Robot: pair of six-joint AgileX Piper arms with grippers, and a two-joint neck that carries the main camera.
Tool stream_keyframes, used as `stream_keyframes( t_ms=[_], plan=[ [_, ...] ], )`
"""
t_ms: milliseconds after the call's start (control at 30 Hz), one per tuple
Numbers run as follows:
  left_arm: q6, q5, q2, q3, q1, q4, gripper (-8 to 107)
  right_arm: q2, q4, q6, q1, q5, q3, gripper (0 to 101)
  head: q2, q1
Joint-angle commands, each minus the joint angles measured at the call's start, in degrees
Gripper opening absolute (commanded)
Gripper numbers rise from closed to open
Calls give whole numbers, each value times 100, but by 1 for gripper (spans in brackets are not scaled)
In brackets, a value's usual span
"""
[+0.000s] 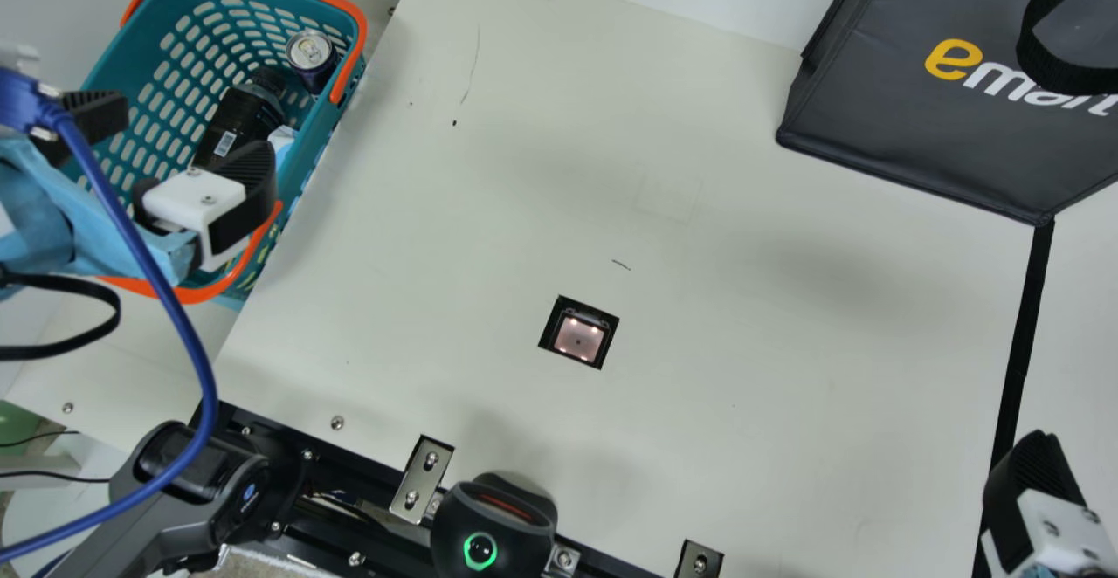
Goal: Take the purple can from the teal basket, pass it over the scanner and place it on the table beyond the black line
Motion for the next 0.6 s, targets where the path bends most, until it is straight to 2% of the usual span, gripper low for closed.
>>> stream_keyframes(
  t_ms=[0,267,567],
  plan=[
    [-53,-14,22,-8,44,2,90,0,0,0,0,0,0,95,23,-166],
    [-554,-136,191,-53,723,11,90,0,0,0,0,0,0,95,23,-166],
    [-679,-344,478,-22,2034,-277,90,0,0,0,0,0,0,95,23,-166]
  ],
)
